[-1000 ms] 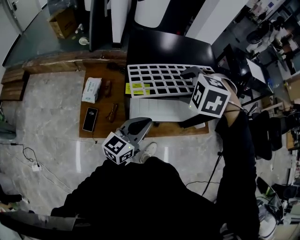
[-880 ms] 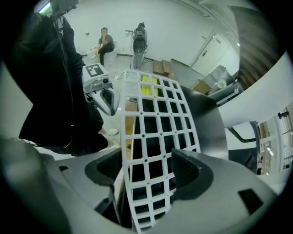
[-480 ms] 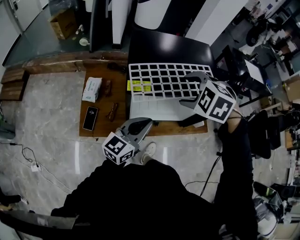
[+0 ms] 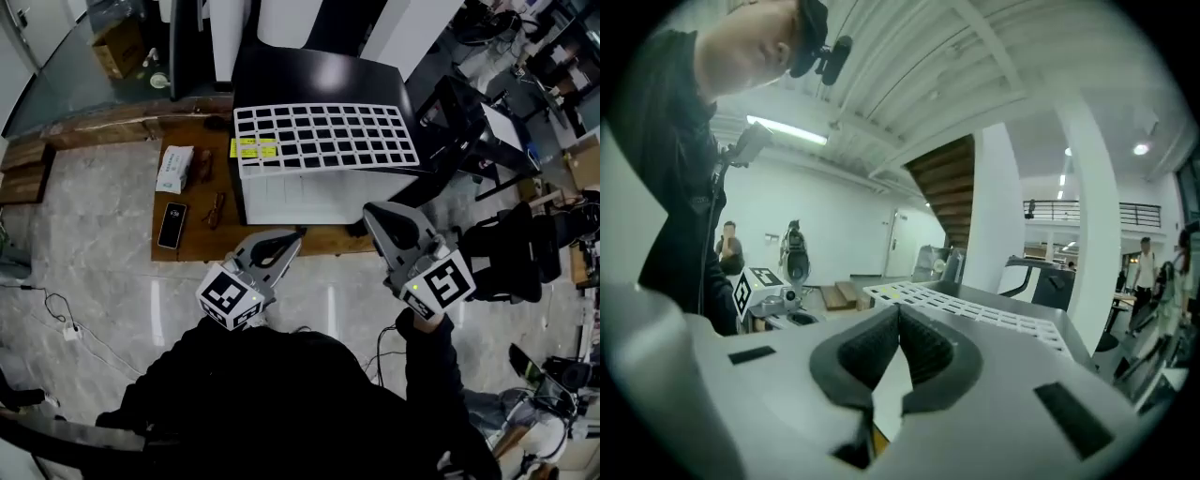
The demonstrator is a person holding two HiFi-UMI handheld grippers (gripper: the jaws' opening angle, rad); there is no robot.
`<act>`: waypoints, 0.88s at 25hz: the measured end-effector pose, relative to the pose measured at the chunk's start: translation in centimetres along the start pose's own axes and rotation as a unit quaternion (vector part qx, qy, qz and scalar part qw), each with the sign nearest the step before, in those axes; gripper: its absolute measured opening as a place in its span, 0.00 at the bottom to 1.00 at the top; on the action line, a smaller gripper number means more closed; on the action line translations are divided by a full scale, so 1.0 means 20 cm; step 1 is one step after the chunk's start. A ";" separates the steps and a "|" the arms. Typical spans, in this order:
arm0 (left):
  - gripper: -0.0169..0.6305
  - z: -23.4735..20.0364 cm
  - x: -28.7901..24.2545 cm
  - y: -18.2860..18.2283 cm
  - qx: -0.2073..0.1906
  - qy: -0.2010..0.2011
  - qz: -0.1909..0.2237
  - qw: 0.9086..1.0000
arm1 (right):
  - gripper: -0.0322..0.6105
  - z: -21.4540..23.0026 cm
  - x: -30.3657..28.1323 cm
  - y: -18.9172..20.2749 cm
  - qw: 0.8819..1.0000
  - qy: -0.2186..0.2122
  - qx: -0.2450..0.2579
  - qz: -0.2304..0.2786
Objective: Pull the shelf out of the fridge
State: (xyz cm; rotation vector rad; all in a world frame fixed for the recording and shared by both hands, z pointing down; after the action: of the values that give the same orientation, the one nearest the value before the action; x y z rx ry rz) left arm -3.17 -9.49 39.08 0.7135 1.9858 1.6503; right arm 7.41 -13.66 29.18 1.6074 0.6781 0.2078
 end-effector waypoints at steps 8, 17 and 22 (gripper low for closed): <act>0.04 0.35 0.06 0.02 -0.008 -0.021 -0.001 1.000 | 0.06 -0.33 0.29 0.27 0.990 -0.025 -0.103 0.098; 0.04 0.61 0.12 0.14 0.002 -0.053 -0.017 0.998 | 0.06 -0.49 0.48 0.43 0.983 -0.061 -0.142 0.103; 0.04 0.70 0.12 0.15 0.001 -0.065 -0.019 0.998 | 0.06 -0.53 0.54 0.47 0.981 -0.069 -0.151 0.102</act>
State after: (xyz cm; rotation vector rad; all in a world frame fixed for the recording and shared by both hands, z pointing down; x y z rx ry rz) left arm 4.31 2.92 39.63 0.7602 1.8974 1.5399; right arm 13.61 1.07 37.31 1.3824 0.3532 0.3301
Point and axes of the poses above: the fingertips, and each gripper's own axes: x backward along the fingers, z to its right, y out of its underside, the point moved 2 cm from there along x, backward along the fingers, and after that the axes turned 3 degrees about -z, right-handed, at the moved point
